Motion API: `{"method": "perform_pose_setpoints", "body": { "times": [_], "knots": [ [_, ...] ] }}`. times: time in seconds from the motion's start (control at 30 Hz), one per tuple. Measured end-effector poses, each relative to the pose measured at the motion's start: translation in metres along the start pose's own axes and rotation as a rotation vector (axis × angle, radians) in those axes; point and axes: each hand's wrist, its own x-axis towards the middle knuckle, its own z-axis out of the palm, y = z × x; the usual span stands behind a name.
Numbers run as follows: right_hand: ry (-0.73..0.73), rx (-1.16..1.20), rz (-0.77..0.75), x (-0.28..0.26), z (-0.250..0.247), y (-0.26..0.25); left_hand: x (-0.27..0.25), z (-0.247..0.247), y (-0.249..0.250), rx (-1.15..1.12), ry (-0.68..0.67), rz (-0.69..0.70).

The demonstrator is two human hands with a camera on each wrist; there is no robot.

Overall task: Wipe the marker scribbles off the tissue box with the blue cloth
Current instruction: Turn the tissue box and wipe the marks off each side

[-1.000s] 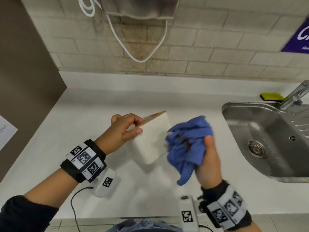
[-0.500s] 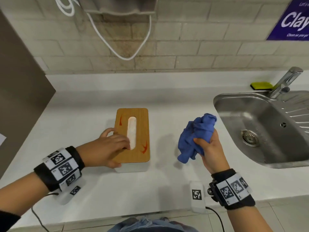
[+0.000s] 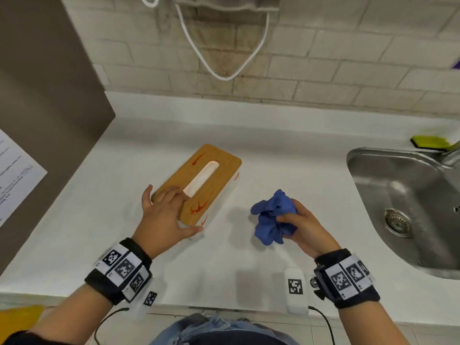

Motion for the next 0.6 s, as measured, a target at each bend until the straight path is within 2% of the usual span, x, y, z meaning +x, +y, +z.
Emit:
{"method": "perform_pose_setpoints", "body": {
  "times": [0.03, 0.1, 0.17, 0.2, 0.27, 0.43, 0.53, 0.6],
  "knots": [
    [-0.042, 0.028, 0.007, 0.001, 0.001, 0.001, 0.000, 0.005, -0.001, -0.056, 0.040, -0.025],
    [-0.010, 0.028, 0.009, 0.005, 0.006, 0.002, 0.002, 0.013, -0.004, -0.180, 0.091, -0.048],
    [0.187, -0.058, -0.040, 0.008, 0.009, 0.007, 0.004, 0.016, -0.008, -0.290, 0.126, -0.054],
    [0.271, -0.175, -0.078, 0.008, 0.010, 0.007, 0.006, 0.015, -0.010, -0.331, 0.139, -0.052],
    [0.320, -0.307, -0.184, 0.006, 0.016, 0.003, 0.011, 0.008, -0.011, -0.399, 0.143, -0.039],
    [0.336, -0.233, -0.459, 0.003, 0.031, -0.006, 0.027, -0.002, -0.014, -0.624, 0.052, -0.054],
    [0.351, -0.312, -0.623, 0.008, 0.052, -0.002, 0.036, 0.004, -0.017, -0.765, -0.035, -0.113],
    [0.336, -0.371, -0.682, 0.016, 0.067, 0.004, 0.039, 0.006, -0.017, -0.853, -0.099, -0.129]
  ]
}}
